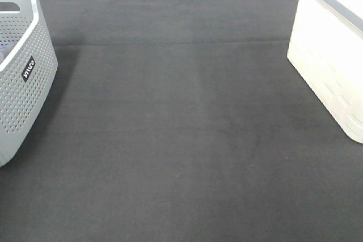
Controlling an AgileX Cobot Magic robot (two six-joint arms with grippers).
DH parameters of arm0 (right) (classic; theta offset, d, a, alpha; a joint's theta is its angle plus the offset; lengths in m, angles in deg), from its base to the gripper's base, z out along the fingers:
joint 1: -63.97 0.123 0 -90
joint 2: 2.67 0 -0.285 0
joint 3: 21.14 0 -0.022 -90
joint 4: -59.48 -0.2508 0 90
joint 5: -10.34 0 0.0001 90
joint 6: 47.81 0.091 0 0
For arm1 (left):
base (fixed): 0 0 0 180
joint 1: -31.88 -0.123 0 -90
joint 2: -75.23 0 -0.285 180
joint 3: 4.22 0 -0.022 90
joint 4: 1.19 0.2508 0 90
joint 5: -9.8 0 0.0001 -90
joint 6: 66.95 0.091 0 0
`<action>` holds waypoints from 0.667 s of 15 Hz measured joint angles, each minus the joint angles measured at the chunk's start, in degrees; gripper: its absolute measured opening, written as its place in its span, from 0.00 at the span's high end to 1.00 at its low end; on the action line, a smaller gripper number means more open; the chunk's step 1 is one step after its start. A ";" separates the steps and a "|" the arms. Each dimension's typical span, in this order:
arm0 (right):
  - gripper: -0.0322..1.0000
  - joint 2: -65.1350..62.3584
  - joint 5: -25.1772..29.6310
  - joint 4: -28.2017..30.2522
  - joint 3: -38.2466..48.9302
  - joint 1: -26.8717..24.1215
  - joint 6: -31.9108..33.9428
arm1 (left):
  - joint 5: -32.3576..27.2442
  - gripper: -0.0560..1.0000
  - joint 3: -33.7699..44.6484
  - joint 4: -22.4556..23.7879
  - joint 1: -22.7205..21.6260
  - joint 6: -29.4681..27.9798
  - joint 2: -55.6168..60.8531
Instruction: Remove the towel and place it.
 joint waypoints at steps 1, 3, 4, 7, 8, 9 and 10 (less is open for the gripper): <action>0.23 0.00 0.00 0.00 0.00 0.00 0.00 | 0.00 0.95 -0.46 -0.40 0.00 0.00 0.69; 0.23 0.00 0.00 0.00 0.00 0.00 0.00 | 0.23 0.95 -1.49 -1.49 0.00 0.00 2.75; 0.23 0.00 0.00 0.00 0.00 0.00 0.00 | 1.43 0.95 -1.89 -1.78 0.00 0.00 4.13; 0.23 0.00 0.00 0.00 0.00 0.00 0.00 | 4.18 0.95 -2.01 -3.21 0.00 0.00 7.68; 0.23 0.00 0.00 0.00 0.00 0.00 0.00 | 5.39 0.95 -2.01 -3.72 0.00 0.11 9.00; 0.23 0.00 0.00 0.00 0.00 0.00 0.00 | 8.59 0.95 -2.01 -5.16 0.00 0.46 10.83; 0.23 0.00 0.00 0.00 0.00 0.00 0.00 | 9.68 0.95 -2.01 -6.07 0.00 0.74 11.46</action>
